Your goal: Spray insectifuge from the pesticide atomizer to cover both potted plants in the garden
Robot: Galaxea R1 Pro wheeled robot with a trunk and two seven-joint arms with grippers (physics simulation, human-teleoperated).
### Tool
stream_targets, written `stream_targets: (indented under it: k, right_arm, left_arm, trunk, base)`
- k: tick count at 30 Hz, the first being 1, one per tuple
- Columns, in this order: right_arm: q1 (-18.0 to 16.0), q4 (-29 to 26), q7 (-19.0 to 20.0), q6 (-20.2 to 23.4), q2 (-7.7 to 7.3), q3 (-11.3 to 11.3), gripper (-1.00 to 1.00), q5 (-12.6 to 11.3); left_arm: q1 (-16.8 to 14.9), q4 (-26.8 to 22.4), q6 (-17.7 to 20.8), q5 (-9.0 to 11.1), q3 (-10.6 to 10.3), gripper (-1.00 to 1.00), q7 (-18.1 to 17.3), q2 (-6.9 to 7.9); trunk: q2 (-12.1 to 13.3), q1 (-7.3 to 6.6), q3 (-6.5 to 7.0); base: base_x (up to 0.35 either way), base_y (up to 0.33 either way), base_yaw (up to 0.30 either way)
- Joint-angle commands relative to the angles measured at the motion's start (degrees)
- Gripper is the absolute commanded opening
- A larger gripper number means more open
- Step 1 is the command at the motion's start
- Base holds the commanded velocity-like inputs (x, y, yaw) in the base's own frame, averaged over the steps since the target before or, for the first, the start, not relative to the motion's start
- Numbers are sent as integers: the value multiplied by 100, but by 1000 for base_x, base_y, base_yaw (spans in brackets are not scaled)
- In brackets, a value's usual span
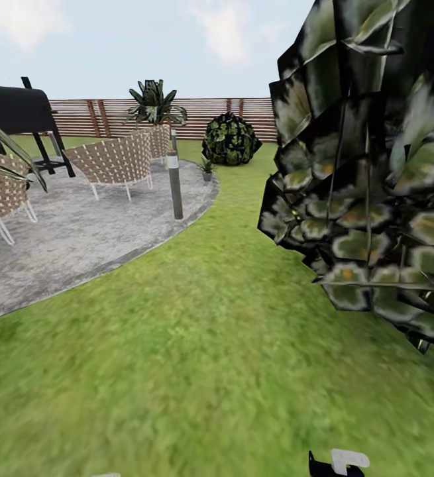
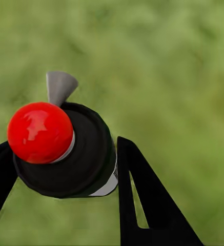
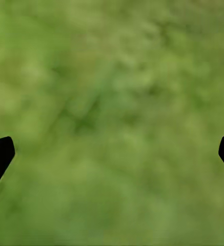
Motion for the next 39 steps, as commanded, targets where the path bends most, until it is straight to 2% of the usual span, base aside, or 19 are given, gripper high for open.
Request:
stream_targets:
  k: [1,9,30,39]
  right_arm:
    - [-2,3,11,-25,0,-42,100,8]
    - [-2,5,12,-25,0,-42,100,8]
    - [-2,4,18,-25,2,-42,100,8]
    - [-2,4,16,-25,2,-42,100,8]
  left_arm:
    - [-3,2,-13,21,-48,-100,26,-1]
    - [-3,2,-13,21,-51,-100,23,-1]
    - [-3,2,-13,30,-48,-100,26,-1]
    - [-3,2,-9,30,-47,-100,26,-1]
  trunk:
    - [-2,2,-5]
    - [-2,2,-5]
    - [-2,2,-5]
    - [-2,2,-5]
  base:
    - [337,71,279]
    - [337,11,224]
    - [337,4,4]
    - [317,154,0]
